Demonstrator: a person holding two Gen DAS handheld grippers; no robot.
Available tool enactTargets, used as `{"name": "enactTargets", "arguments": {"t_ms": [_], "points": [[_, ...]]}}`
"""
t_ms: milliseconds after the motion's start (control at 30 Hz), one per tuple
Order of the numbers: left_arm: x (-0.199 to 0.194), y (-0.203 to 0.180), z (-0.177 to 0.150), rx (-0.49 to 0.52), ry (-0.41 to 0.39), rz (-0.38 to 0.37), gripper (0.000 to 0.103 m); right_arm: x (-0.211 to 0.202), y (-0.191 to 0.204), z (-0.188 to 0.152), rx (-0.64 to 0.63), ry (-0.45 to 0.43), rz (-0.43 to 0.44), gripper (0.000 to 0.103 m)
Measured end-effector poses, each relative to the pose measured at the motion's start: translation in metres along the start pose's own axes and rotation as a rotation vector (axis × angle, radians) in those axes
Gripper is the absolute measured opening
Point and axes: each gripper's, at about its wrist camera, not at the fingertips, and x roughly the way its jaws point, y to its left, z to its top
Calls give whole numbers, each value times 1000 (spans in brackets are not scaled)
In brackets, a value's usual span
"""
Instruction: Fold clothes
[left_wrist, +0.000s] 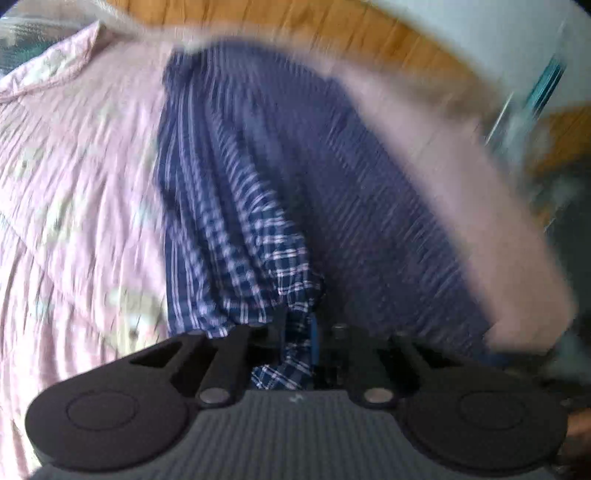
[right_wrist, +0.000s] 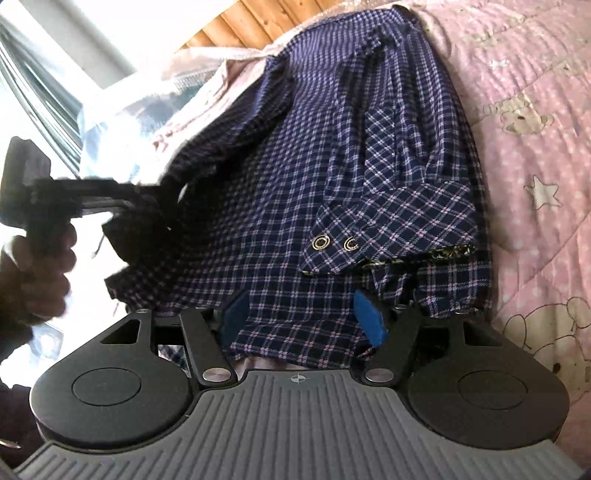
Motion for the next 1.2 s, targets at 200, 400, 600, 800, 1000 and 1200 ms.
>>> {"name": "enactTargets", "arguments": {"t_ms": [200, 400, 600, 800, 1000, 1200], "points": [[-37, 16, -26, -112, -55, 15, 71, -33, -15, 6, 54, -35, 22, 75], [-50, 69, -68, -383, -33, 25, 83, -53, -66, 4, 257, -100, -13, 75], [-35, 58, -84, -397, -1, -114, 80, -29, -72, 7, 284, -12, 65, 70], [-37, 66, -76, -464, 14, -112, 49, -31, -62, 13, 236, 16, 18, 54], [-52, 58, -29, -388, 66, -266, 8, -25, -28, 38, 83, 105, -16, 6], [-47, 95, 119, -520, -95, -441, 8, -35, -23, 156, 141, -4, 65, 5]]}}
